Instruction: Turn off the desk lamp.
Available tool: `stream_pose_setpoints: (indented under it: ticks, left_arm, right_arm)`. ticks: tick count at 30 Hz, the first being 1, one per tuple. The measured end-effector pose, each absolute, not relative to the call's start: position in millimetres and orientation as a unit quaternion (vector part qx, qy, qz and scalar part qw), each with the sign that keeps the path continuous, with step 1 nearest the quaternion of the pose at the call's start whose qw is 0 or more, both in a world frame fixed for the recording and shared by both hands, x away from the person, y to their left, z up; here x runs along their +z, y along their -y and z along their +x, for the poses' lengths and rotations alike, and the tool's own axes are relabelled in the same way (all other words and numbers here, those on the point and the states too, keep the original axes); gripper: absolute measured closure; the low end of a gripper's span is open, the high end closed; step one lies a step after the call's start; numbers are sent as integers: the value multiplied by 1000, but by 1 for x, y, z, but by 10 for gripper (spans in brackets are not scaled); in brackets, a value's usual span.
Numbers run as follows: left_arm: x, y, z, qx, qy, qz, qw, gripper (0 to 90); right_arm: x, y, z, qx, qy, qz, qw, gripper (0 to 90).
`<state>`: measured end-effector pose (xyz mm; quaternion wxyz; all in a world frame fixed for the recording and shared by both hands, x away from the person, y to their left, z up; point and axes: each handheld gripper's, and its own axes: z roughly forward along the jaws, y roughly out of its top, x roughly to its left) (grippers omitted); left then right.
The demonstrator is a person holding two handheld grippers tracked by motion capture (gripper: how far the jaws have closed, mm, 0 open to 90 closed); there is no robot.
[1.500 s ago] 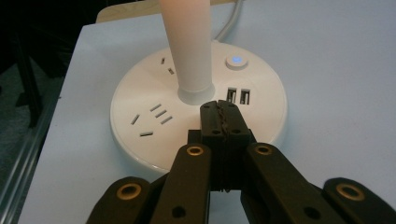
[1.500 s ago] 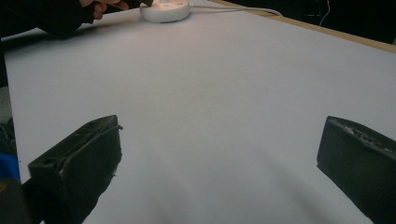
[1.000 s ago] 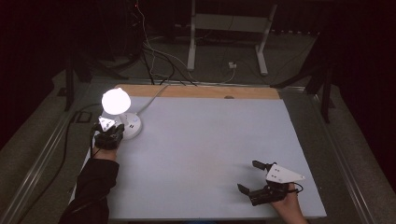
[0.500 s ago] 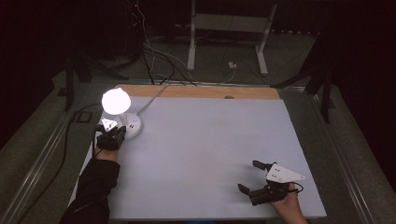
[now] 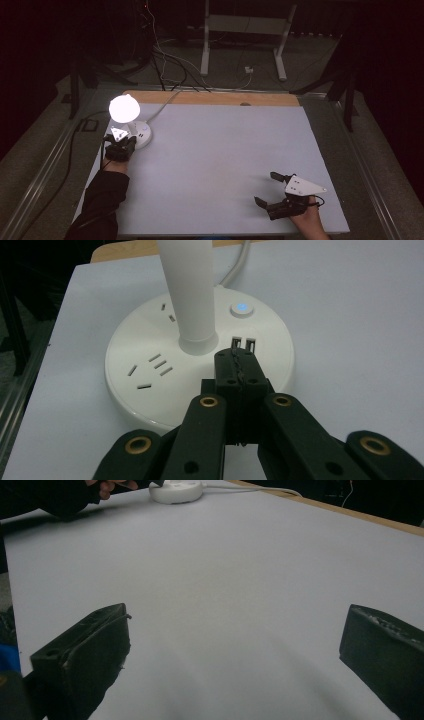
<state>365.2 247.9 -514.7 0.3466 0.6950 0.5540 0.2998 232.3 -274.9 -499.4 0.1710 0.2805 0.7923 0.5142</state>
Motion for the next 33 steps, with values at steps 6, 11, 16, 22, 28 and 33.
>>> stream_pose_setpoints:
  ticks: [6,11,16,22,28,33]
  left_arm:
    - [-515,-248,365,303,-550,698,345,900]
    - [-509,-250,365,296,-560,691,347,900]
    - [-495,-247,358,294,-552,693,357,846]
    - [-484,-246,350,287,-556,687,371,791]
    - [-476,-243,344,285,-558,688,365,601]
    - [-474,-240,341,265,-551,701,367,425]
  right_arm:
    - [-500,274,232,512,-794,280,169,0]
    - [-500,275,233,515,-792,282,170,0]
    - [-500,276,232,515,-792,281,170,0]
    - [-500,276,233,514,-792,283,171,0]
    - [-499,276,233,515,-791,282,171,0]
    - [-499,276,233,515,-791,283,171,0]
